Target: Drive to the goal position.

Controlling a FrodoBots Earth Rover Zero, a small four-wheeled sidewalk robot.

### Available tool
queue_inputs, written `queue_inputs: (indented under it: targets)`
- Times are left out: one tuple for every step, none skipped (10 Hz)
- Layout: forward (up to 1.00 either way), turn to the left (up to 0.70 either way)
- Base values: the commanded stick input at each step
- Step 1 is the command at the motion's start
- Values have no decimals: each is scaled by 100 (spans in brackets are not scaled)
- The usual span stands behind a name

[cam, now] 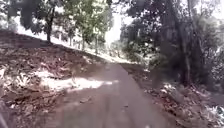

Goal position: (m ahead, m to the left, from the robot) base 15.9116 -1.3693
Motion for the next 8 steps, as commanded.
queue_inputs:
  targets:
    - [100, 0]
    - [100, 0]
    - [100, 0]
    - [100, 0]
    - [100, 0]
    - [100, 0]
    - [100, 0]
    - [100, 0]
